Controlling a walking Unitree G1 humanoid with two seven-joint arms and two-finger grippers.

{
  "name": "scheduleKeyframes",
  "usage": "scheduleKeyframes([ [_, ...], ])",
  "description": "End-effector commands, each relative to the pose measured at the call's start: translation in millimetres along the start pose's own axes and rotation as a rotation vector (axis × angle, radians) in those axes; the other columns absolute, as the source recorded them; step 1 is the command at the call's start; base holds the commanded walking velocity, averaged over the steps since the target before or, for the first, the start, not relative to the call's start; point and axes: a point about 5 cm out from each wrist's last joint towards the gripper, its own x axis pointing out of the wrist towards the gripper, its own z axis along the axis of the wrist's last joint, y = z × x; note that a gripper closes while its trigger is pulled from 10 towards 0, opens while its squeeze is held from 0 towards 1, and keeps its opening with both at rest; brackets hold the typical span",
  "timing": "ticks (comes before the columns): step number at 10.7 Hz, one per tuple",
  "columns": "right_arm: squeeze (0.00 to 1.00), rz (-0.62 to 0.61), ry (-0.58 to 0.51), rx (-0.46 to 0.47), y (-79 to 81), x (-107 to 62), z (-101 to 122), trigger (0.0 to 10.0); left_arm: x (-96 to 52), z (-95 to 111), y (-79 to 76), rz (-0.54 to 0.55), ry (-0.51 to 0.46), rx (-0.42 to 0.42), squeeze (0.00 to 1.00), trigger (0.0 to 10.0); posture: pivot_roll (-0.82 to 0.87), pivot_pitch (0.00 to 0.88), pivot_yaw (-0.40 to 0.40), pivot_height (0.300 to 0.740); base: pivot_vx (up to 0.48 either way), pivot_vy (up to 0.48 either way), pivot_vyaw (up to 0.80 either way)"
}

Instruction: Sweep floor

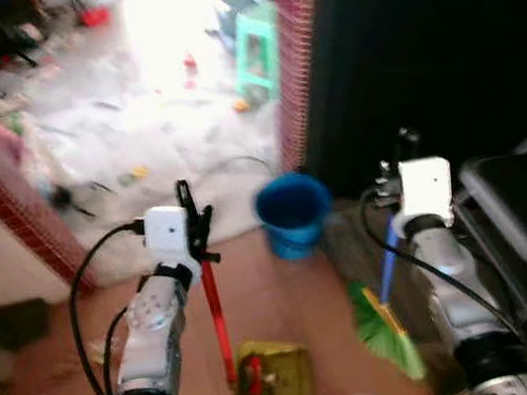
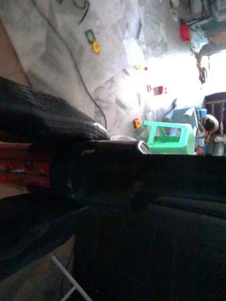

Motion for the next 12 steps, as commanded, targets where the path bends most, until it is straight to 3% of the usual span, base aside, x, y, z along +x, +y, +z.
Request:
scheduleKeyframes([
  [1,0.0,-0.013,0.006,-0.02,-4.5,0.0,-1,10.0,2.5,7,-1.5,-0.002,-0.033,-0.005,0.0,10.0,-0.08,0.0,0.007,0.74,0.0,0.0,0.0],
  [5,0.0,-0.029,0.007,-0.029,-9.5,0.7,-1,10.0,3.6,9,9.8,0.044,-0.04,-0.011,0.0,10.0,-0.08,0.0,0.004,0.74,0.0,0.0,0.0],
  [8,0.0,-0.037,0.015,-0.037,-14.2,-0.2,-3,10.0,2.3,19,25.2,0.113,-0.081,-0.072,0.0,10.0,-0.08,0.0,-0.001,0.74,0.0,0.0,0.0],
  [9,0.0,-0.039,0.019,-0.039,-14.7,-0.4,-4,10.0,2.0,27,31.0,0.144,-0.116,-0.096,0.0,10.0,-0.08,0.0,-0.001,0.74,0.0,0.0,0.0],
  [12,0.0,-0.033,0.029,-0.041,-13.6,-0.8,-6,10.0,6.9,80,47.6,0.209,-0.3,-0.137,0.0,10.0,-0.07,0.0,-0.01,0.74,0.0,0.0,0.0],
])
